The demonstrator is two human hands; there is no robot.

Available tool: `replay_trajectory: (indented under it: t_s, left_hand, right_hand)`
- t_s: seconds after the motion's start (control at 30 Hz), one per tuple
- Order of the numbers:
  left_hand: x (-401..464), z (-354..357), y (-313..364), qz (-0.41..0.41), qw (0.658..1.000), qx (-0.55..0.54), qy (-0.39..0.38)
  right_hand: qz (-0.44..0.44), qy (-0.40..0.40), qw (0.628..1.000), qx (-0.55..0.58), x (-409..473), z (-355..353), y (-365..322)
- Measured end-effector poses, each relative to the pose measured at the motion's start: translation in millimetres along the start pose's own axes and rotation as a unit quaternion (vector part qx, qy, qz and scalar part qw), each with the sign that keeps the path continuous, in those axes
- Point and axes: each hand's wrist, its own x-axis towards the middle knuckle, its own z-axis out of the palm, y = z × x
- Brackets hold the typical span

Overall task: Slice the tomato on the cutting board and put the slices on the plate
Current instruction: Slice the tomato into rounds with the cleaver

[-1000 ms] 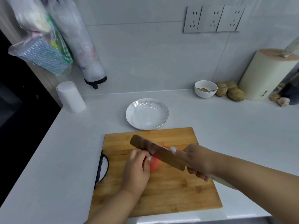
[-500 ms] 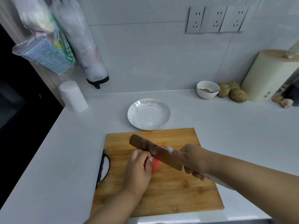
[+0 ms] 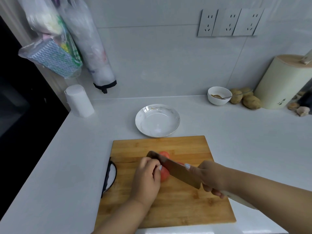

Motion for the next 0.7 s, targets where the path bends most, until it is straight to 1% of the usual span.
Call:
replay_trajectory:
  t_s: [0.23,0.37,0.43,0.57,0.63,0.7]
  left_hand:
    - [-1.1,0.2,0.9,0.001,1.0,0.0,0.004]
    - [-2.2,-1.0,1.4,0.001,1.0,0.001,0.006]
    - [-4.6,-1.5,2.5,0.013,1.0,0.007,0.007]
    - [-13.9,1.4,8.7,0.066,0.997,0.027,-0.016]
    - [-14.2,2.3,7.0,0.056,0.998,0.023,-0.009]
    - [-10.4,0.4,3.3,0.025,1.0,0.009,0.007]
  right_hand:
    - [-0.033,0.003,0.998,-0.048,26.8,15.6,-17.1]
    - [-0.043,0.006,0.998,-0.05,36.7,19.0,-20.0]
    - [-0.047,0.009,0.998,-0.044,38.4,20.5,-17.3]
    - [-0.046,0.004,0.998,-0.044,37.2,21.9,-18.0]
    - [-0.046,-0.003,0.998,-0.038,36.4,19.7,-17.5]
    - [-0.047,-0.013,0.998,-0.034,34.6,16.8,-17.4]
